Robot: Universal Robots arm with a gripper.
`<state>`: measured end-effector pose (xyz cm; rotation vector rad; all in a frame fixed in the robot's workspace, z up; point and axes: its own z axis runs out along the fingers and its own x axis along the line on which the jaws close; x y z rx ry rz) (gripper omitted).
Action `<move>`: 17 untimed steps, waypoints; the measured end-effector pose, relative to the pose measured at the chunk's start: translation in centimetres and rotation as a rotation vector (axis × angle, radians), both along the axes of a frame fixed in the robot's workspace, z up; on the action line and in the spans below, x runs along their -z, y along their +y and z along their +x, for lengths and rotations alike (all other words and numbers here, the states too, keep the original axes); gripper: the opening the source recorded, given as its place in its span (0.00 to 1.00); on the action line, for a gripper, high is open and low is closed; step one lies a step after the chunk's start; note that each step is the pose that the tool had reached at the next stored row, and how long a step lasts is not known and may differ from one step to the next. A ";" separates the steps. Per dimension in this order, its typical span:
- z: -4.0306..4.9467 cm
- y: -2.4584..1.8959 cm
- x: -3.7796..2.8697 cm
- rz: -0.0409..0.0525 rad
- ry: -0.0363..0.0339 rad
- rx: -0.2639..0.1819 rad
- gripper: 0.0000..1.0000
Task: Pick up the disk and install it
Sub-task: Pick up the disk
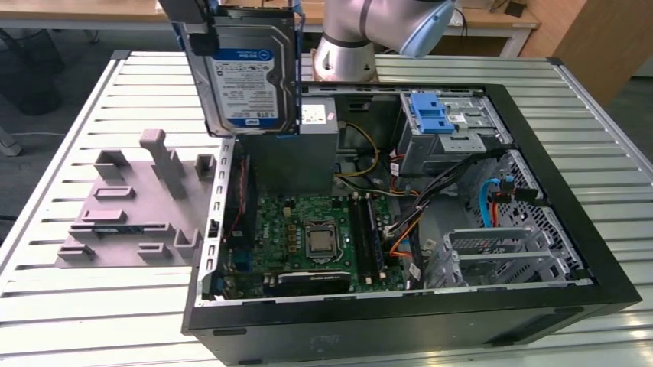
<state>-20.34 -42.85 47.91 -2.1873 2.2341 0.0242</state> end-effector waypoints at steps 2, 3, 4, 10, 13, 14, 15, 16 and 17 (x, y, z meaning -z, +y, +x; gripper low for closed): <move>0.48 0.00 -0.01 -0.0001 0.0001 0.000 0.36; 0.71 0.00 0.00 -0.0001 0.0000 0.000 0.36; 0.93 0.00 0.00 0.0000 0.0000 0.000 0.36; 2.24 0.00 0.00 -0.0001 0.0000 0.000 0.36; 2.62 -0.06 0.00 0.0000 0.0000 0.001 0.36; 2.69 -0.09 0.00 0.0000 0.0000 0.001 0.36; 2.74 -0.13 0.02 0.0000 -0.0001 0.002 0.36; 2.78 -0.18 0.02 0.0000 0.0000 0.002 0.36; 2.81 -0.24 0.04 0.0000 0.0000 0.002 0.36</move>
